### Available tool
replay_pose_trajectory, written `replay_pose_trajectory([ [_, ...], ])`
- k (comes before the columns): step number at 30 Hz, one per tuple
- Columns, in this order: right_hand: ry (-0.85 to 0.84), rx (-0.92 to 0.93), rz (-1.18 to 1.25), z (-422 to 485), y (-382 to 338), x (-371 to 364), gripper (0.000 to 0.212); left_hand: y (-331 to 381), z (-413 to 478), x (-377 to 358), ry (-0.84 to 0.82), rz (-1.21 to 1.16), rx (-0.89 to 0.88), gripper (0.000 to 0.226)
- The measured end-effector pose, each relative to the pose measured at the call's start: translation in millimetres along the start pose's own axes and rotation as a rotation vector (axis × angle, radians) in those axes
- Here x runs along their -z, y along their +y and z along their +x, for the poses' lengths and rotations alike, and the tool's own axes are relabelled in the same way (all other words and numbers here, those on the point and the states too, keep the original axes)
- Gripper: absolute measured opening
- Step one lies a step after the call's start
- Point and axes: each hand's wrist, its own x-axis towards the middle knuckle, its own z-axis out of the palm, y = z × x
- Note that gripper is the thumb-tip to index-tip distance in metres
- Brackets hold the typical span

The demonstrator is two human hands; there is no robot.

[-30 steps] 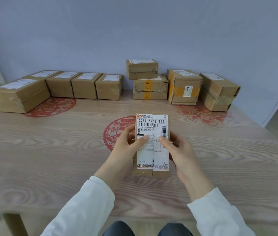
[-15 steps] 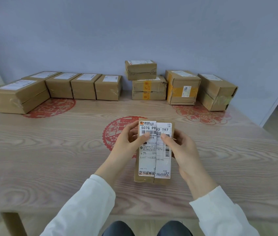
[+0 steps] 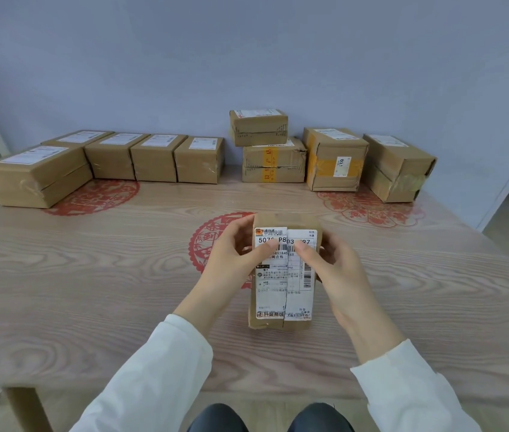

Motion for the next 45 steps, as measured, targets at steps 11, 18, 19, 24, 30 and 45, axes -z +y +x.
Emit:
replay_pose_trajectory([
  [11, -0.008, 0.093, -0.053, -1, -7, 8, 0.079, 4, -3, 0, -0.062, 0.121, -0.185, 0.062],
  [18, -0.014, 0.185, -0.034, -4, -10, 7, 0.058, 8, -2, 0, -0.058, 0.121, -0.248, 0.057],
  [19, -0.027, 0.171, -0.021, -4, -11, 8, 0.059, 7, -1, 1, -0.067, 0.121, -0.261, 0.057],
  [24, -0.02, 0.129, 0.039, -1, -9, 7, 0.057, 0, -1, 0, -0.131, 0.108, -0.284, 0.061],
  [30, 0.007, 0.165, 0.099, -4, -2, 6, 0.053, -10, -1, -4, -0.186, 0.13, -0.148, 0.083],
  [45, 0.05, 0.248, 0.119, -2, 4, 6, 0.044, -8, -4, -14, -0.145, 0.041, -0.059, 0.066],
])
